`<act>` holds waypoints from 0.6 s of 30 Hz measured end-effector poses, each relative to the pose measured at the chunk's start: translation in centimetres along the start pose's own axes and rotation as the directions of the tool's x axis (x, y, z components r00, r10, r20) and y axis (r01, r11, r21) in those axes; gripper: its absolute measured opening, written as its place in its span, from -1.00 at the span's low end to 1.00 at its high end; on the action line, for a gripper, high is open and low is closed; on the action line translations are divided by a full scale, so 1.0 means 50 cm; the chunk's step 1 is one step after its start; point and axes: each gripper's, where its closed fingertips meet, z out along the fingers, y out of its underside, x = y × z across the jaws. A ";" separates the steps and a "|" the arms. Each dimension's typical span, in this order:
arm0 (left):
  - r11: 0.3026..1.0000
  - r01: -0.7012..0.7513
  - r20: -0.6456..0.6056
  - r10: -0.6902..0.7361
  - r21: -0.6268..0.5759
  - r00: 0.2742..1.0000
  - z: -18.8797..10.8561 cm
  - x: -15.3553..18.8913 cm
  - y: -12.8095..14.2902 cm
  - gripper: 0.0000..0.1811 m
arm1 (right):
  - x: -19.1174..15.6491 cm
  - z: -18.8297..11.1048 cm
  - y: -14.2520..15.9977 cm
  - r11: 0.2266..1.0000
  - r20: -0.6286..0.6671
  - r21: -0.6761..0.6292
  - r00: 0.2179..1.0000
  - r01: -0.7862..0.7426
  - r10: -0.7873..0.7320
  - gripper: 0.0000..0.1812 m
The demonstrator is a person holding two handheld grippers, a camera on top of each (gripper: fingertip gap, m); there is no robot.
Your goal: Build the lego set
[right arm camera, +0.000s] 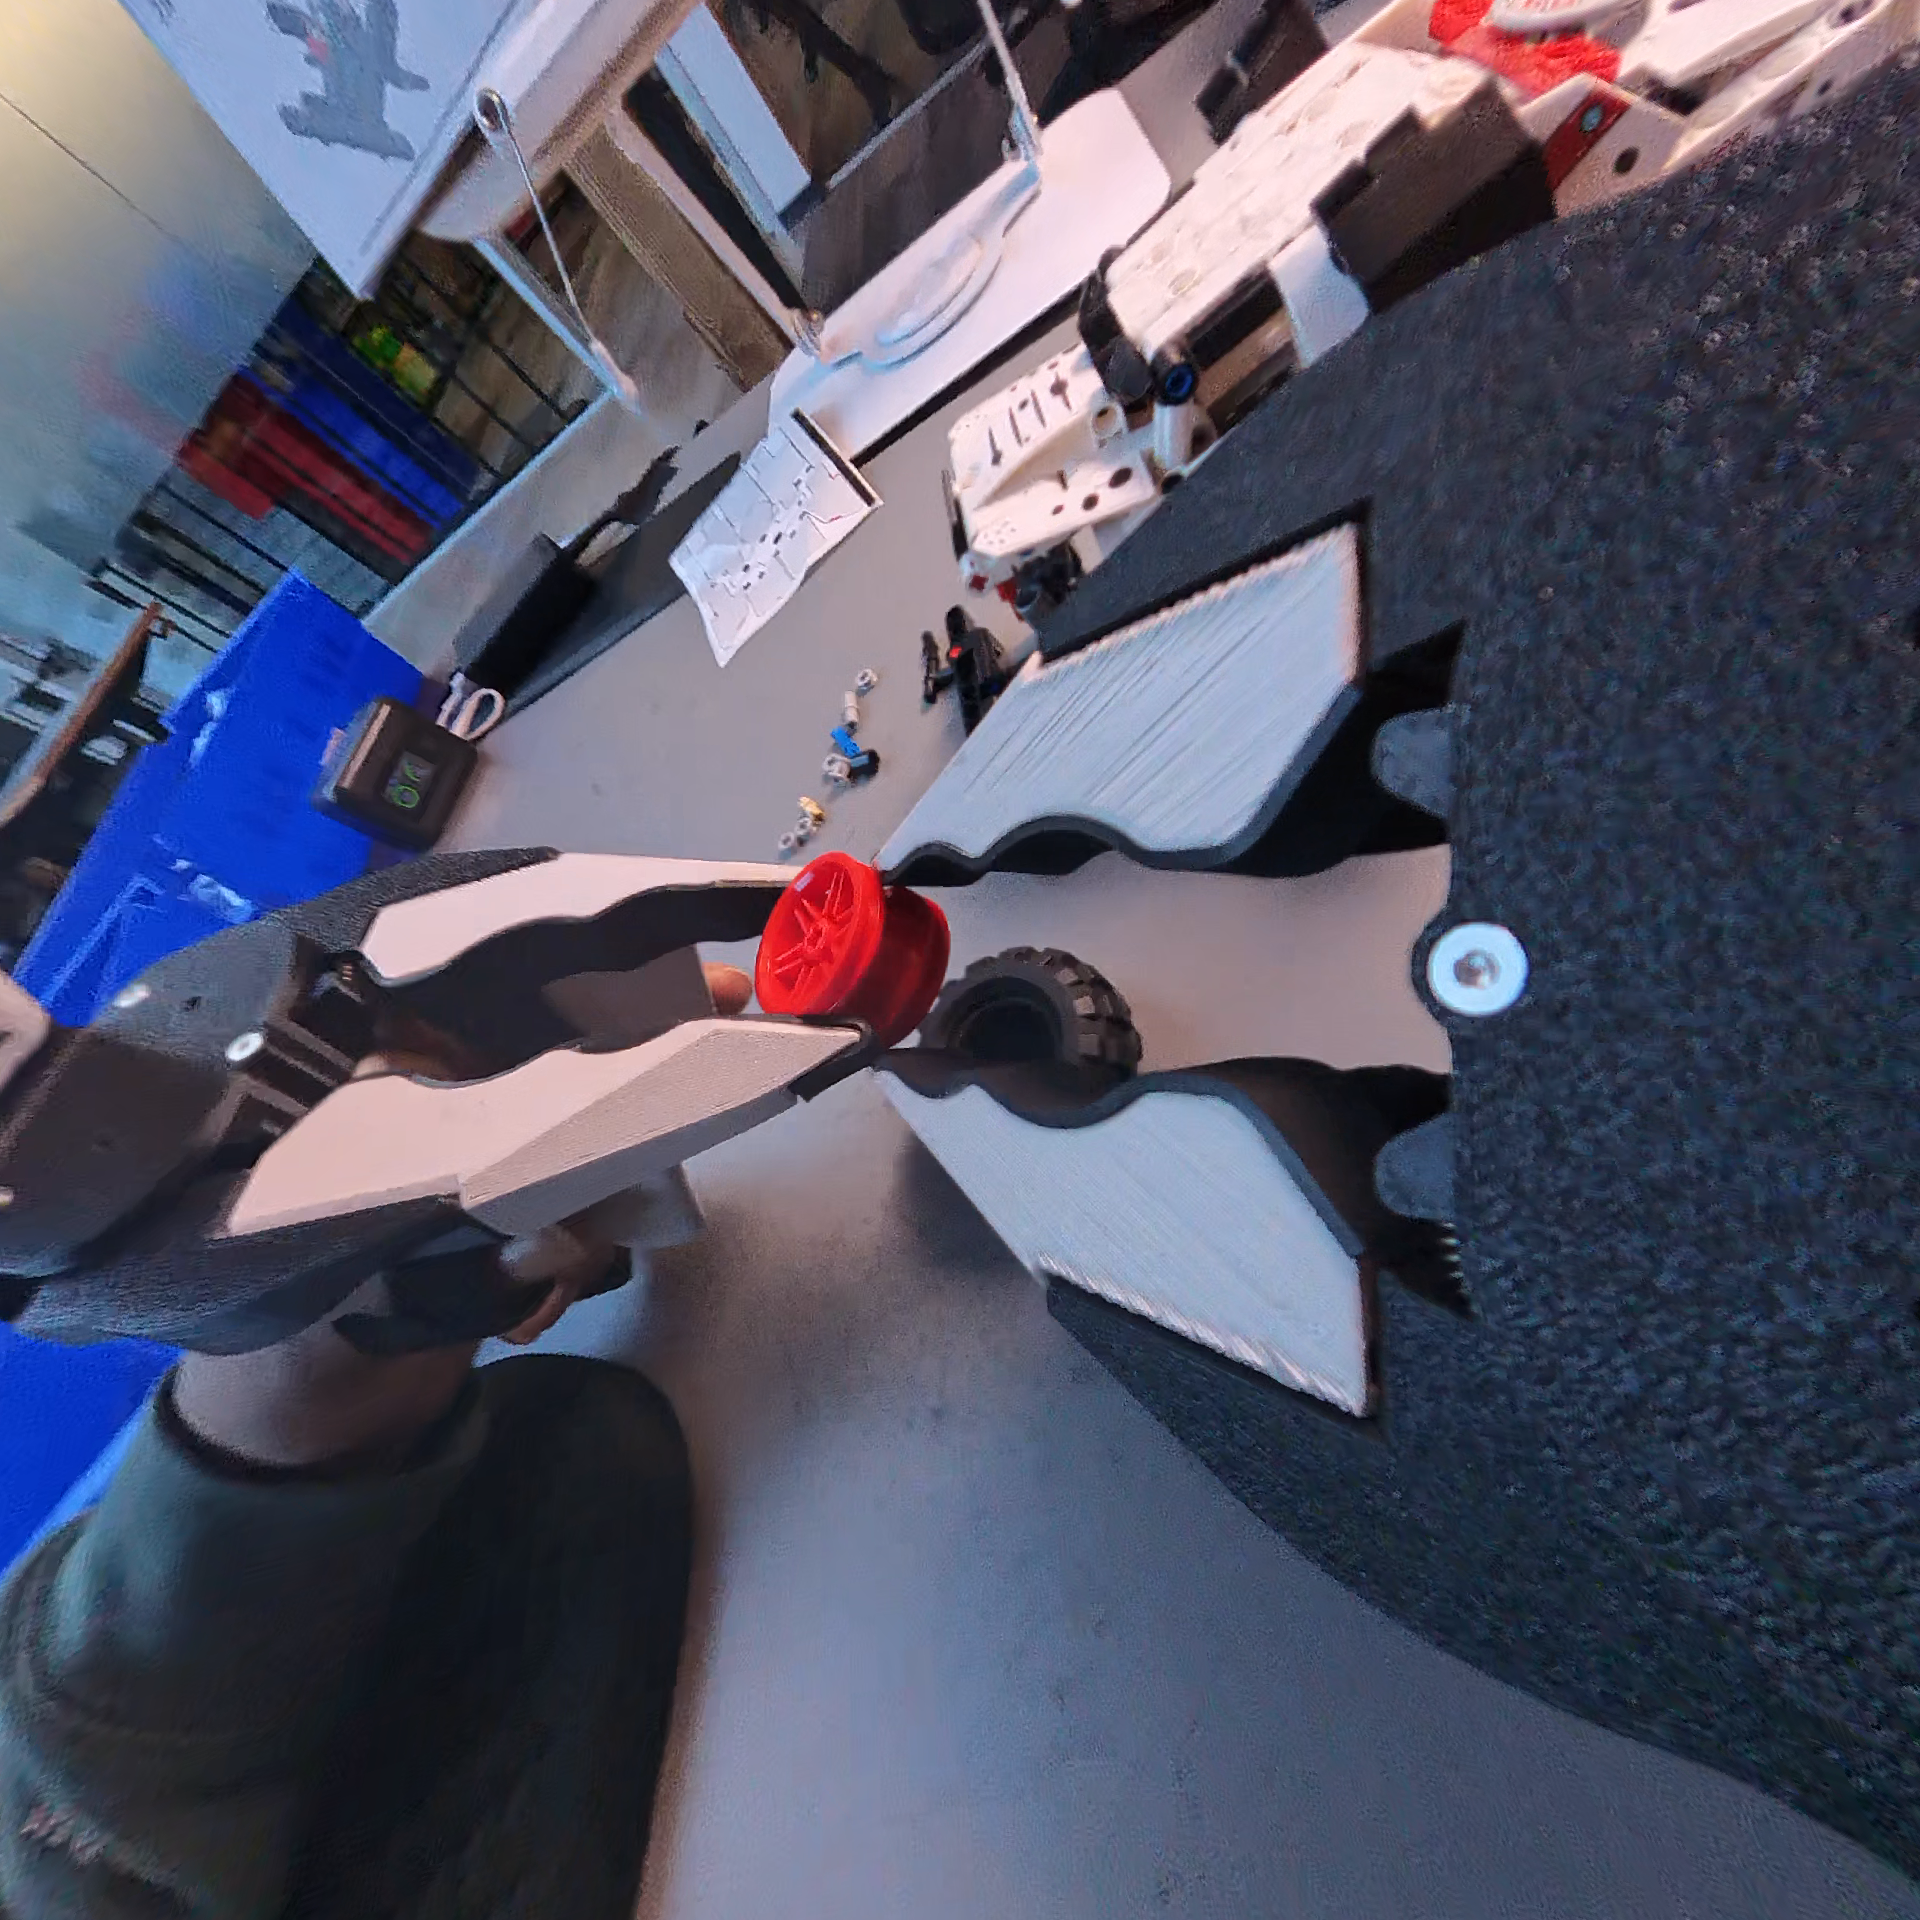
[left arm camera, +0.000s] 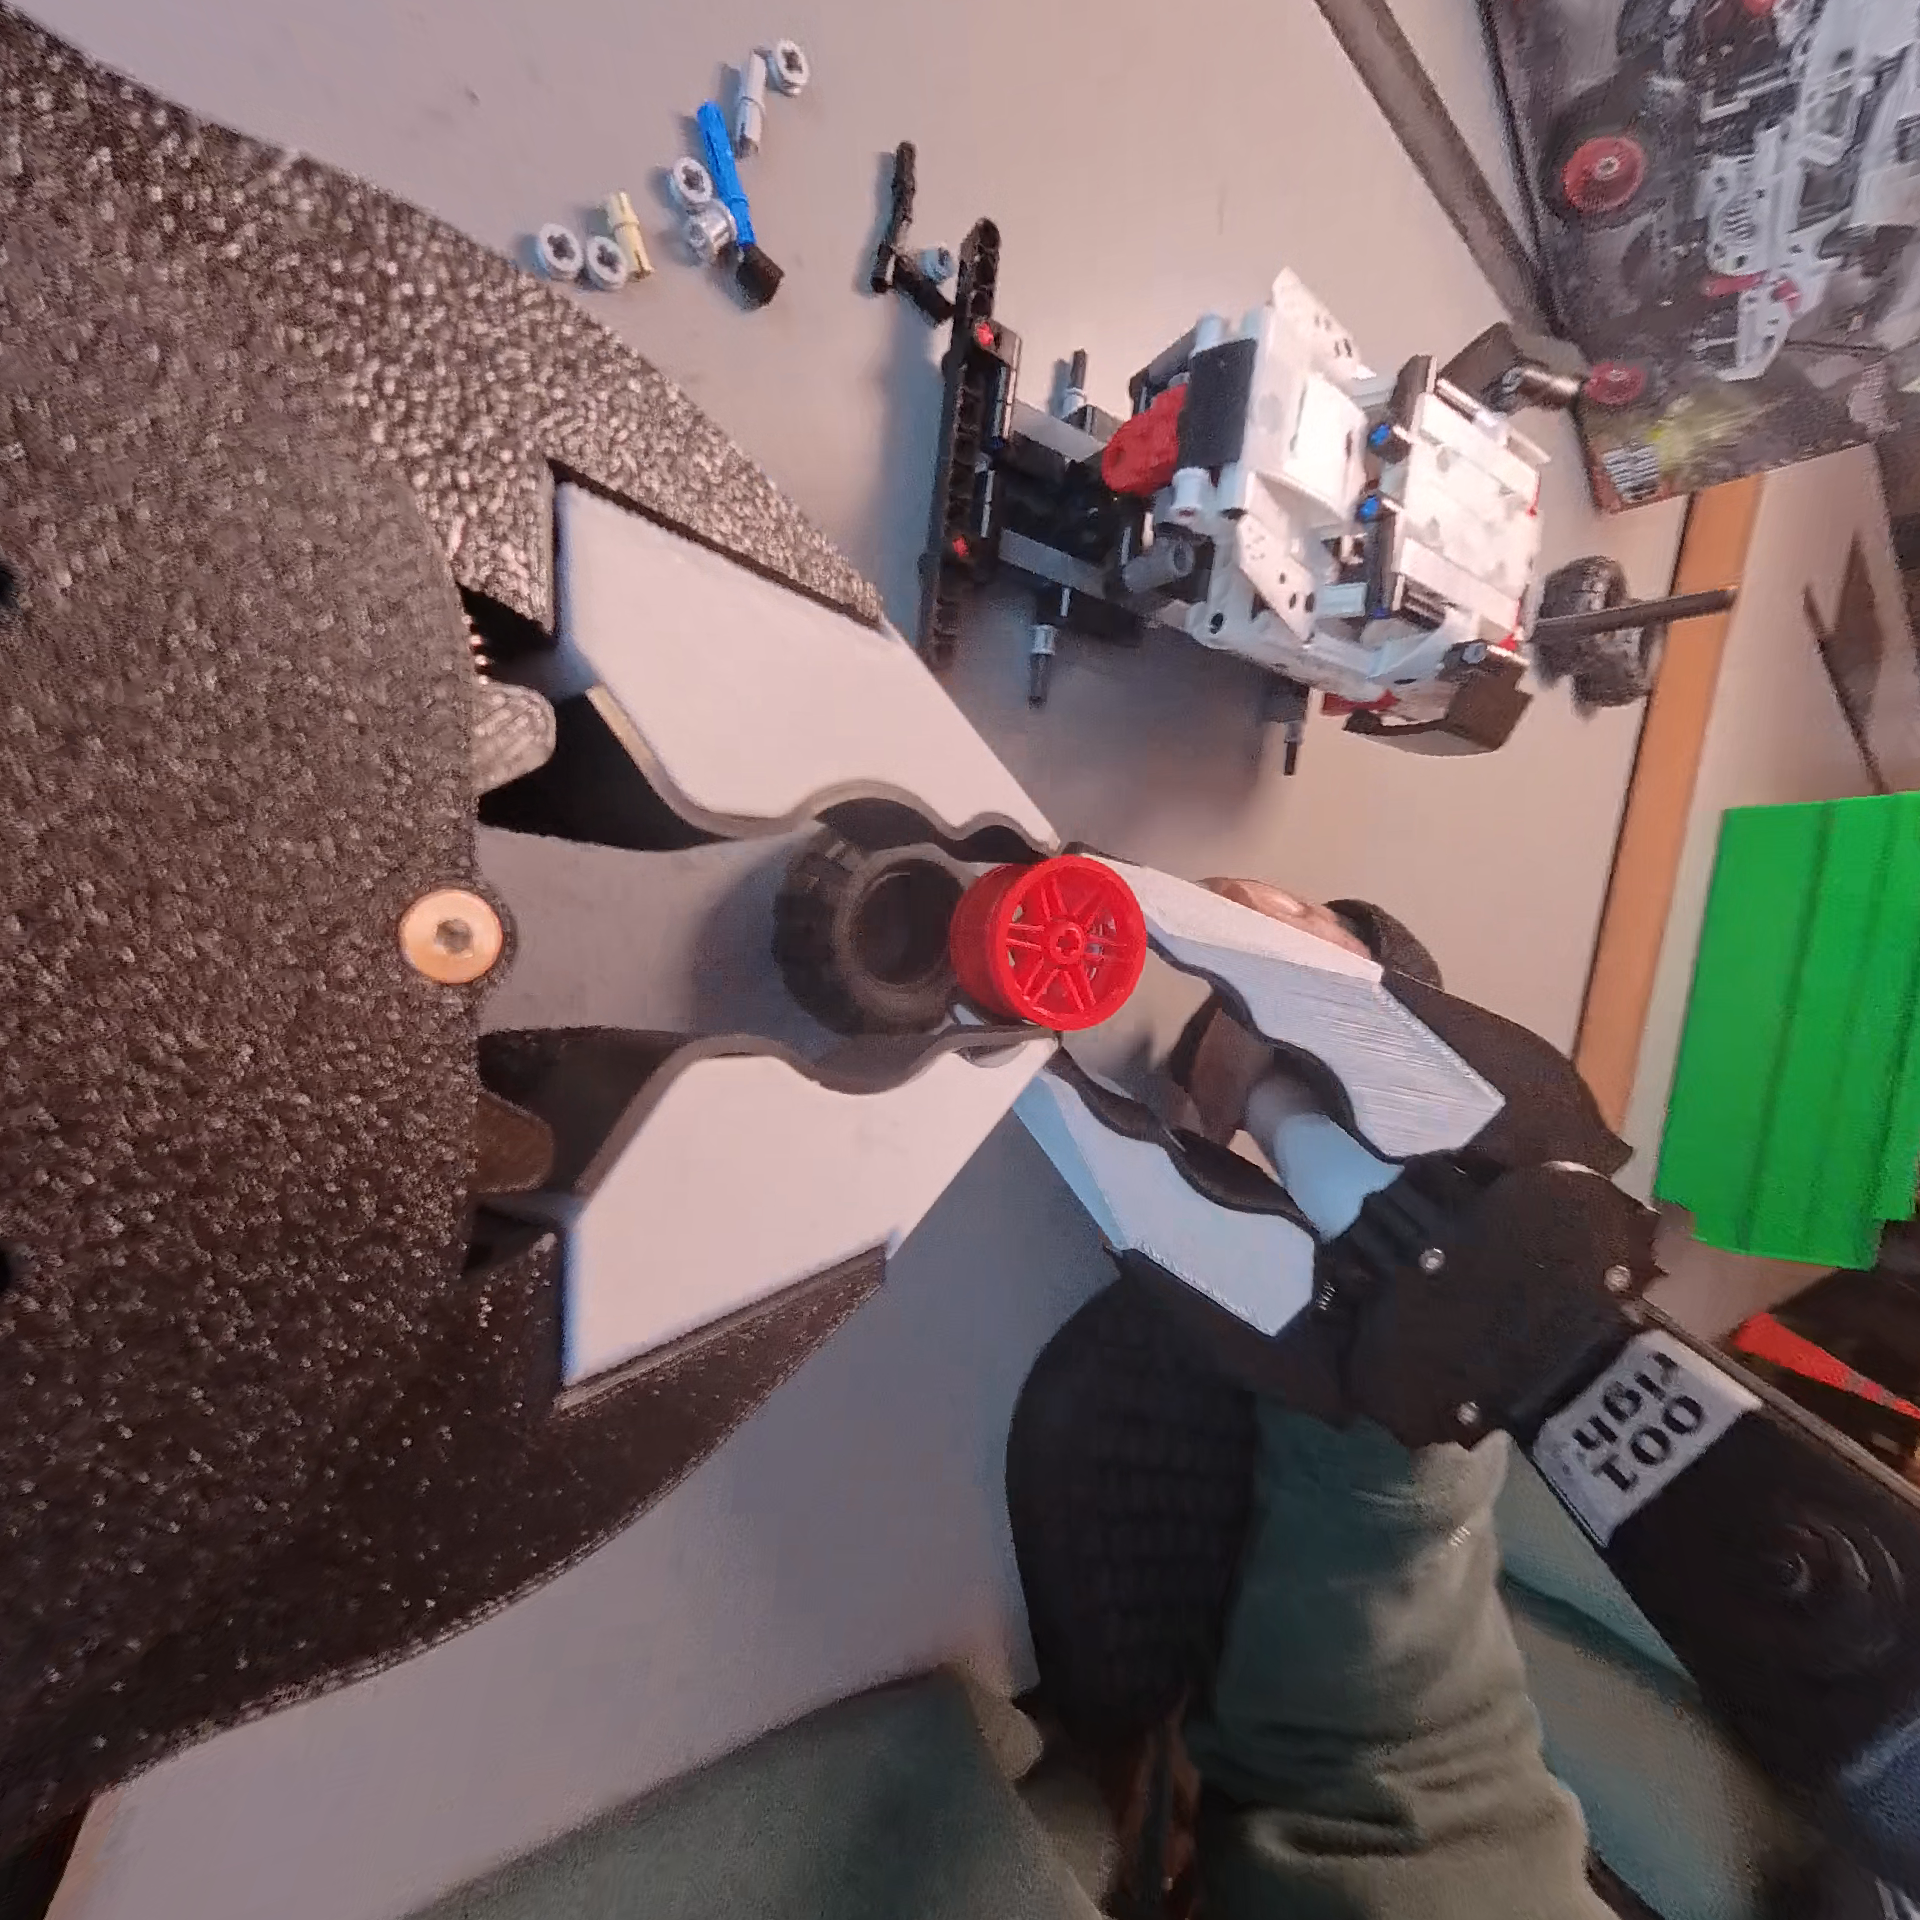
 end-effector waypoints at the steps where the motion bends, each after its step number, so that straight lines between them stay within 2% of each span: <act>1: 1.000 -0.006 0.011 0.006 -0.029 1.000 0.004 -0.003 0.009 -0.69 | -0.003 0.003 0.012 0.999 0.010 -0.034 1.000 0.010 -0.009 -0.67; 5: 0.995 0.002 0.022 0.001 -0.102 1.000 0.016 -0.010 0.034 -0.69 | -0.026 0.001 0.038 0.995 0.110 -0.100 0.994 0.000 0.011 -0.50; 9: 0.979 -0.027 0.027 0.033 -0.201 0.999 0.027 -0.012 0.067 -0.69 | -0.044 -0.017 0.056 0.986 0.217 -0.161 0.974 -0.033 0.068 -0.48; 15: 0.979 -0.022 0.009 0.024 -0.201 1.000 0.025 -0.007 0.067 -0.66 | -0.037 -0.022 0.041 0.983 0.225 -0.138 0.962 -0.124 0.153 -0.50; 18: 0.979 -0.032 -0.036 0.025 -0.199 0.999 0.015 0.007 0.066 -0.49 | -0.038 -0.019 0.042 0.982 0.224 -0.147 0.963 -0.120 0.151 -0.50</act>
